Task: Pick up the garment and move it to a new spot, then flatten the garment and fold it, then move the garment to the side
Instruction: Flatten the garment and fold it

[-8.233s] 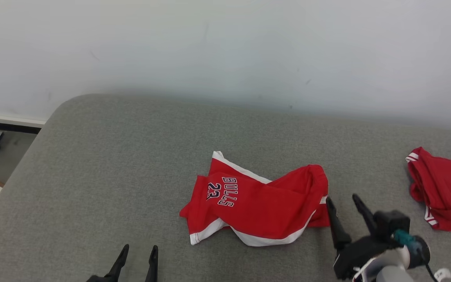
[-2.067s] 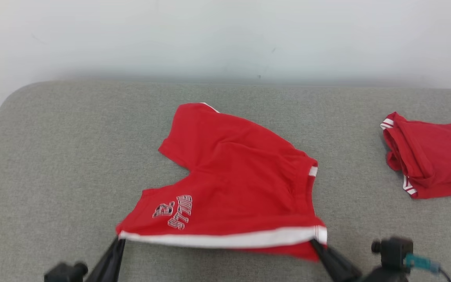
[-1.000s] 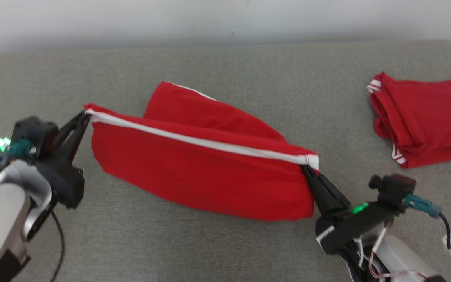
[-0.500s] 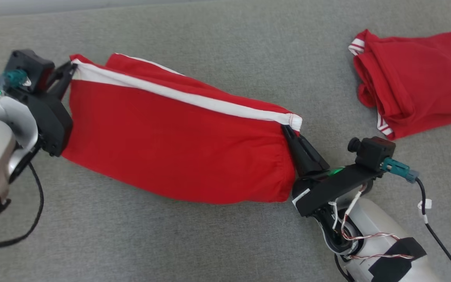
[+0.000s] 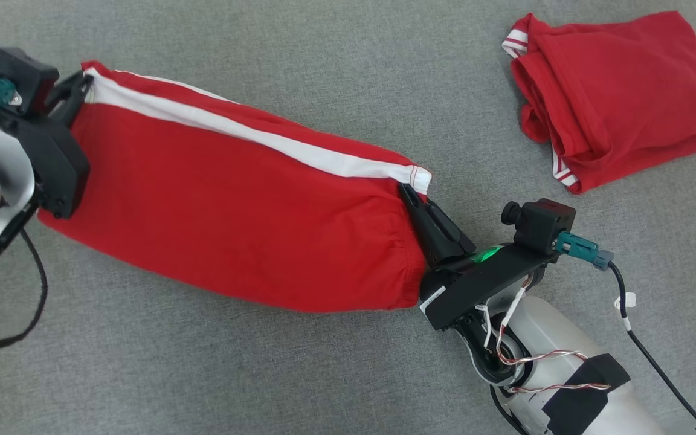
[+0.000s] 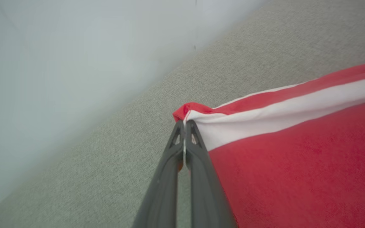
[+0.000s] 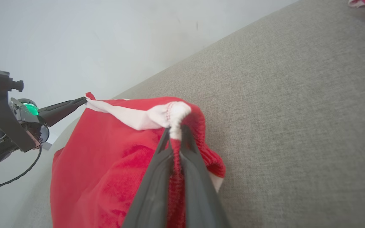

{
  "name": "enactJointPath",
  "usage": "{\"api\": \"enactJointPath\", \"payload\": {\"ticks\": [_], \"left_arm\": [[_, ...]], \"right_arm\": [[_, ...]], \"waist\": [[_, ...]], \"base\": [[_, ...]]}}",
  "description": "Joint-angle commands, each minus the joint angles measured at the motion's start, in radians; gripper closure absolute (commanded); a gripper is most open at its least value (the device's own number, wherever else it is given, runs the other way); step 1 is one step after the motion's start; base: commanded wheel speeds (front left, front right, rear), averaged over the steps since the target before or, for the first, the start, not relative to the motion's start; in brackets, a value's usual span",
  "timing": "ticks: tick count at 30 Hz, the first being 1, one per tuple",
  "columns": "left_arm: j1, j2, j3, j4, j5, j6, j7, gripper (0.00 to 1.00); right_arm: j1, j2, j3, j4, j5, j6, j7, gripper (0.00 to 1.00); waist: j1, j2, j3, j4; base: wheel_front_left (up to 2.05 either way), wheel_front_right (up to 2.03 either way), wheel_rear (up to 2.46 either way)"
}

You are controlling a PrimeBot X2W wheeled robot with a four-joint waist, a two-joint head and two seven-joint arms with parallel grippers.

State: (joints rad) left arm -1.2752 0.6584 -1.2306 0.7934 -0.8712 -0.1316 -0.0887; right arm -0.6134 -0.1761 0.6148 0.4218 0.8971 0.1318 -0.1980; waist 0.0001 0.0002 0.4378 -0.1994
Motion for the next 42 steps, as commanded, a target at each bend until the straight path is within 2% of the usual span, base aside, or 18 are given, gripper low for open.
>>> {"api": "enactJointPath", "payload": {"ticks": [1,5,6,7,8,12,18,21,25,30,34,37,42], "left_arm": [[-0.025,-0.004,-0.012,0.012,-0.014,0.003,-0.013,1.00],[-0.040,-0.011,-0.031,0.038,-0.029,0.003,-0.036,1.00],[-0.034,-0.018,-0.036,0.057,-0.030,0.003,-0.061,0.91],[-0.028,-0.023,-0.038,0.065,-0.029,0.003,-0.080,0.41],[-0.022,-0.030,-0.039,0.075,-0.031,0.003,-0.098,0.00],[0.004,-0.048,-0.040,0.102,-0.064,0.003,-0.138,0.00],[0.069,-0.072,0.004,0.120,-0.132,0.003,-0.175,0.00],[0.095,-0.068,0.090,0.091,-0.113,0.003,-0.178,0.00],[0.189,-0.069,0.230,0.027,-0.056,0.030,-0.176,0.00],[0.336,-0.097,0.406,-0.052,0.021,0.066,-0.177,0.00],[0.443,-0.151,0.508,-0.085,0.076,0.067,-0.177,0.00],[0.488,-0.181,0.552,-0.063,0.104,0.052,-0.177,0.00],[0.506,-0.229,0.573,0.024,0.120,0.024,-0.177,0.00]], "right_arm": [[-0.009,0.002,0.000,0.003,-0.006,-0.003,-0.004,1.00],[-0.016,0.010,0.004,0.009,-0.010,-0.003,-0.001,1.00],[-0.017,0.014,0.003,0.019,-0.012,-0.003,-0.001,0.93],[-0.017,0.014,-0.002,0.024,-0.017,-0.003,-0.007,0.41],[-0.017,0.013,-0.006,0.026,-0.021,-0.003,-0.009,0.00],[-0.001,0.005,-0.022,0.034,-0.038,-0.003,-0.018,0.00],[0.080,-0.025,-0.105,0.012,-0.047,-0.003,-0.042,0.00],[0.129,-0.043,-0.167,-0.022,-0.071,-0.003,-0.053,0.00],[0.202,-0.049,-0.274,-0.074,-0.153,-0.003,-0.065,0.00],[0.311,-0.002,-0.465,-0.172,-0.300,-0.003,-0.067,0.00],[0.415,0.059,-0.591,-0.274,-0.433,-0.003,-0.066,0.00],[0.473,0.089,-0.624,-0.311,-0.485,-0.003,-0.066,0.00],[0.504,0.111,-0.617,-0.330,-0.514,-0.003,-0.066,0.00]], "waist": [[-0.0001,-0.0002,0.005,-0.004],[-0.0001,-0.0002,0.007,-0.005],[-0.0001,-0.0002,0.001,-0.006],[-0.0001,-0.0002,-0.004,-0.004],[-0.0001,-0.0002,-0.008,-0.002],[-0.0001,-0.0002,-0.034,0.007],[-0.0001,-0.0002,-0.108,0.036],[-0.0001,-0.0002,-0.133,0.054],[-0.0001,-0.0002,-0.162,0.077],[-0.0001,-0.0002,-0.193,0.106],[-0.0001,-0.0002,-0.205,0.127],[-0.0001,-0.0002,-0.209,0.129],[-0.0001,-0.0002,-0.201,0.107]], "base": [[0.00,0.00,0.00],[0.00,0.00,0.00],[0.00,0.00,0.00],[0.00,0.00,0.00],[0.00,0.00,0.00],[0.00,0.00,0.00],[0.00,0.00,0.00],[0.00,0.00,0.00],[0.00,0.00,0.00],[0.00,0.00,0.00],[0.00,0.00,0.00],[0.00,0.00,0.00],[0.00,0.00,0.00]]}}
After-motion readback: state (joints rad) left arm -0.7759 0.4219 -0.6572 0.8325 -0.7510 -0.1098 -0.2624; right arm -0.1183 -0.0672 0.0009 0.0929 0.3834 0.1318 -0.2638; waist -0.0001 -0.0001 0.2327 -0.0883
